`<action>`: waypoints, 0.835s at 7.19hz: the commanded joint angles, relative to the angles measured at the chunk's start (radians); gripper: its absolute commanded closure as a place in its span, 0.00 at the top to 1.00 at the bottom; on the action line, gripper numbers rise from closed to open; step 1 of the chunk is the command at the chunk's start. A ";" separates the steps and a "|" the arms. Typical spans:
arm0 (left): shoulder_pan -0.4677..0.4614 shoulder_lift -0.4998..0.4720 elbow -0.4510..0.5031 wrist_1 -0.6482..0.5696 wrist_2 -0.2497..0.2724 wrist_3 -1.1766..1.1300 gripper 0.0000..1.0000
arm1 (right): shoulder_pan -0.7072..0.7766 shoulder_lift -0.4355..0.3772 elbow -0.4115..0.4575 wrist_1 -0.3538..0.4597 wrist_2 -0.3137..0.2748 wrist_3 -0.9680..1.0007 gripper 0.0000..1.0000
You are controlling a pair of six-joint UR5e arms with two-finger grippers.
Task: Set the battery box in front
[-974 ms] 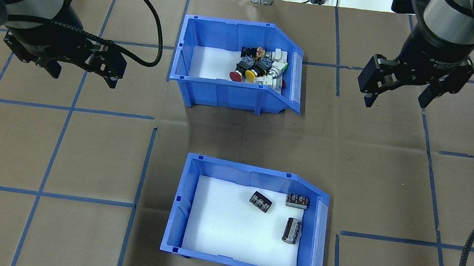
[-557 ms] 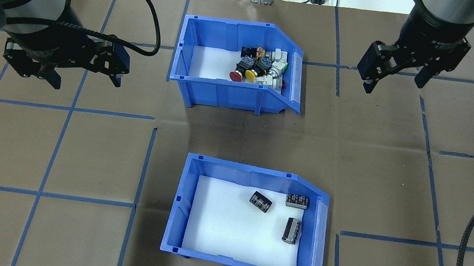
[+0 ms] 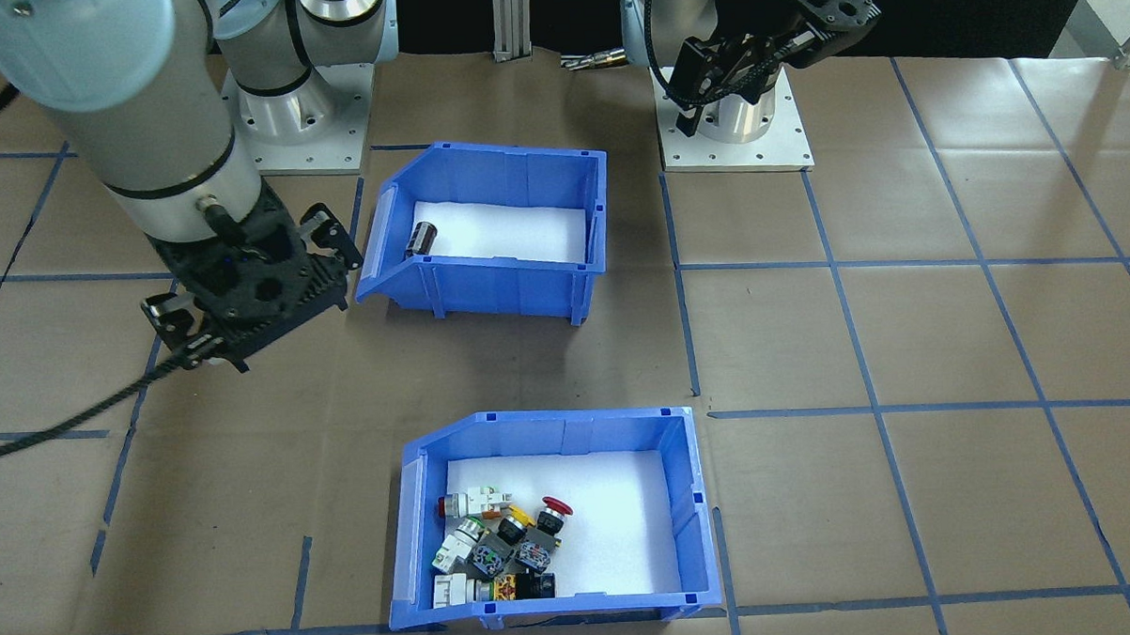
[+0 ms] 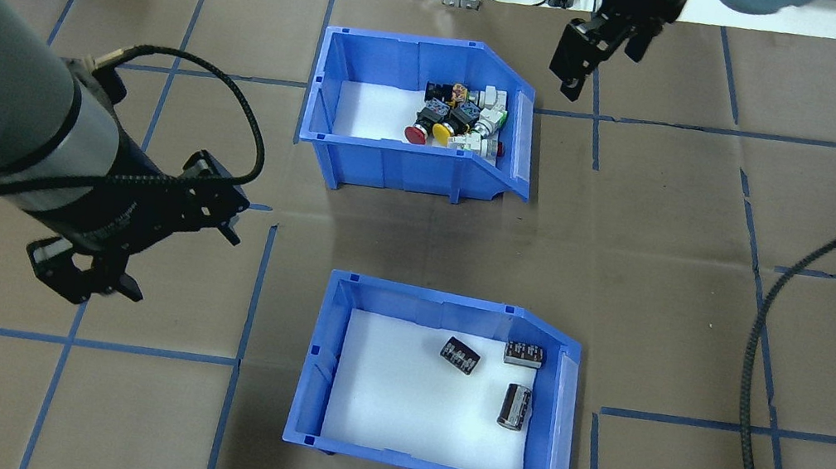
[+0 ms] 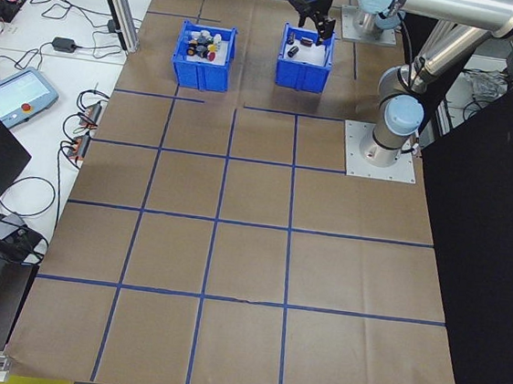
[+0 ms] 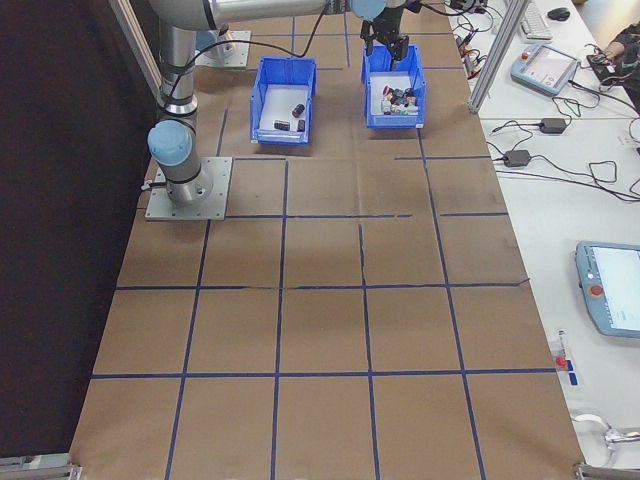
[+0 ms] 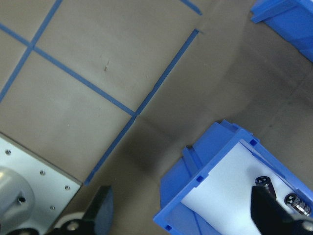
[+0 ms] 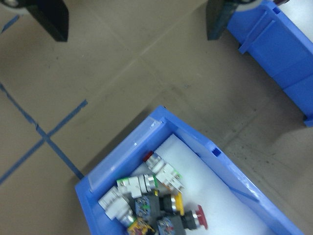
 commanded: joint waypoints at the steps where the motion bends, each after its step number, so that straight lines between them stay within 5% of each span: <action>1: -0.129 0.083 -0.110 0.000 -0.010 -0.486 0.99 | 0.114 0.116 -0.107 -0.001 -0.010 -0.163 1.00; 3: -0.281 0.047 -0.150 0.019 -0.013 -0.868 0.99 | 0.183 0.152 -0.106 -0.015 -0.005 -0.292 1.00; 5: -0.331 -0.020 -0.238 0.197 -0.185 -1.014 1.00 | 0.269 0.190 -0.103 -0.033 -0.011 -0.357 1.00; 6: -0.332 -0.040 -0.263 0.268 -0.185 -1.030 1.00 | 0.274 0.209 -0.100 -0.089 -0.011 -0.394 1.00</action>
